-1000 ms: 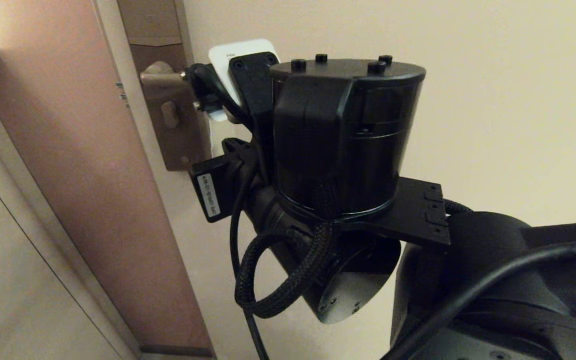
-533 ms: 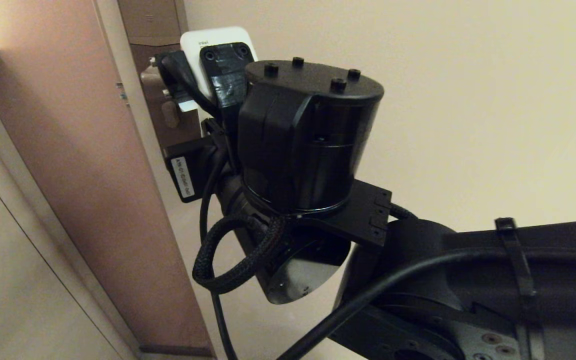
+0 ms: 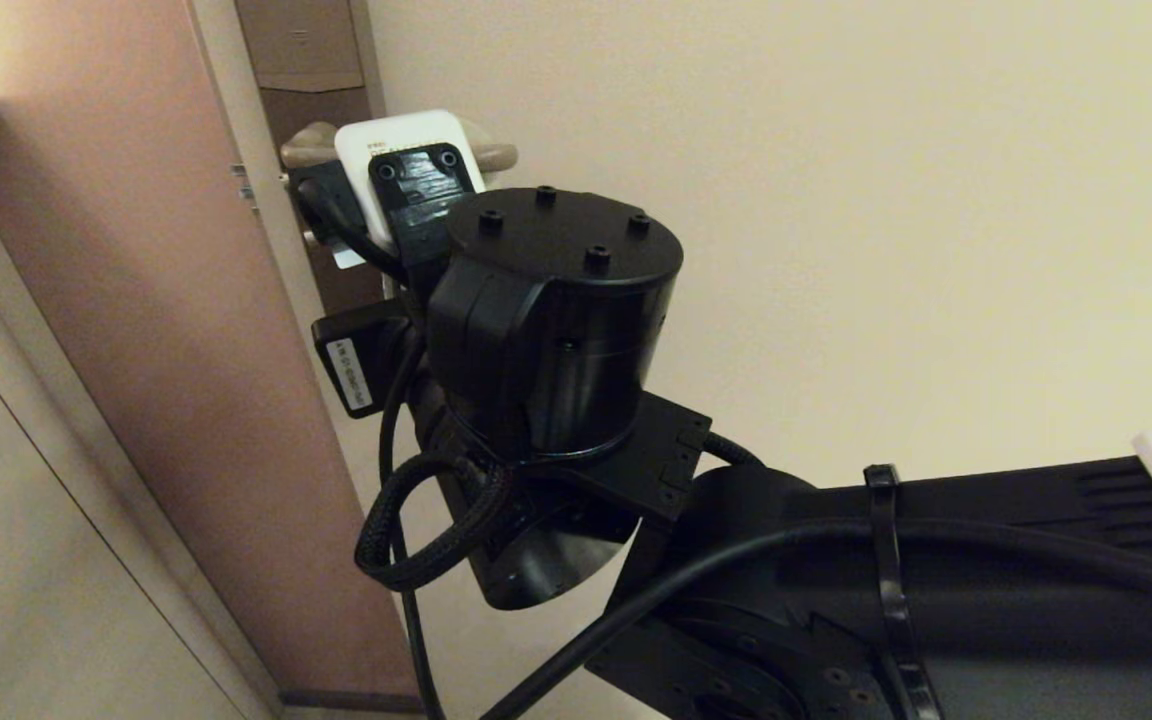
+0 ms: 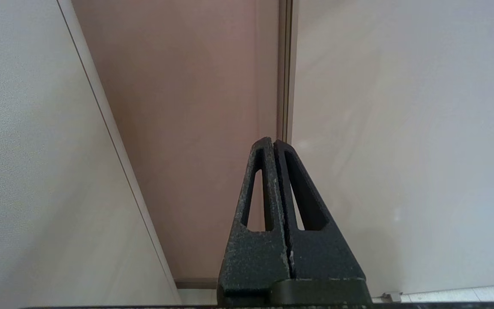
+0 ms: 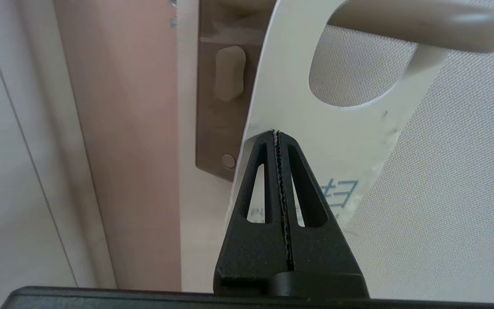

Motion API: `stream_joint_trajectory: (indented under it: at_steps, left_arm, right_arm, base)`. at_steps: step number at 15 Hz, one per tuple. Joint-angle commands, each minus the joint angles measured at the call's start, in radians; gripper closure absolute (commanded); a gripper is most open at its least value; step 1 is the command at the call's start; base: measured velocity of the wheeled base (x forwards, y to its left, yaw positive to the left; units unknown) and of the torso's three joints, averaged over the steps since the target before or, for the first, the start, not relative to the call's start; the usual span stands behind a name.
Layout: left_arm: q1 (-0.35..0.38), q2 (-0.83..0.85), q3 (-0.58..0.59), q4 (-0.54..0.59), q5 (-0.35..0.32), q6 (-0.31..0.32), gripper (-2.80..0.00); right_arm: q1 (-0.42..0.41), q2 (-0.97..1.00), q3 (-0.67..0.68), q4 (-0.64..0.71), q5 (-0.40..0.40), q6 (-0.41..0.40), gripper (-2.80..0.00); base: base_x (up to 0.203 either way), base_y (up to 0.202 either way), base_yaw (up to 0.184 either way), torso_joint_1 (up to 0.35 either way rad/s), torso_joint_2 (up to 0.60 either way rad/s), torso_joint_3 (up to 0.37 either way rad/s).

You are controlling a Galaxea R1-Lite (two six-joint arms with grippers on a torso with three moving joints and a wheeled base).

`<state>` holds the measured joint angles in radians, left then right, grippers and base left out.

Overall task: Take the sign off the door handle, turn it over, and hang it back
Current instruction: Hang the sign back with the other side facing out

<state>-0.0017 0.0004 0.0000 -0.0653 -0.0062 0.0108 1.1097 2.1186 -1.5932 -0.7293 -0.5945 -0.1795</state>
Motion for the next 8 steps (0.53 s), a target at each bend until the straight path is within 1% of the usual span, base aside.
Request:
stream_joint_trajectory:
  at_steps: [1,4,8]
  left_arm:
    - [0.000,0.000,0.000,-0.001,0.000,0.000,0.00]
    - [0.000,0.000,0.000,-0.001,0.000,0.000,0.00]
    - [0.000,0.000,0.000,-0.001,0.000,0.000,0.00]
  right_arm:
    - [-0.010,0.011,0.001,-0.014,-0.004,-0.004,0.00]
    - [-0.030,0.011,0.005,-0.021,-0.008,-0.041,0.00]
    - [-0.050,0.017,0.006,-0.024,-0.020,-0.068,0.00]
  base:
    - [0.000,0.000,0.000,0.000,0.00,0.000]
    - [0.000,0.000,0.000,0.000,0.00,0.000]
    - [0.000,0.000,0.000,0.000,0.00,0.000]
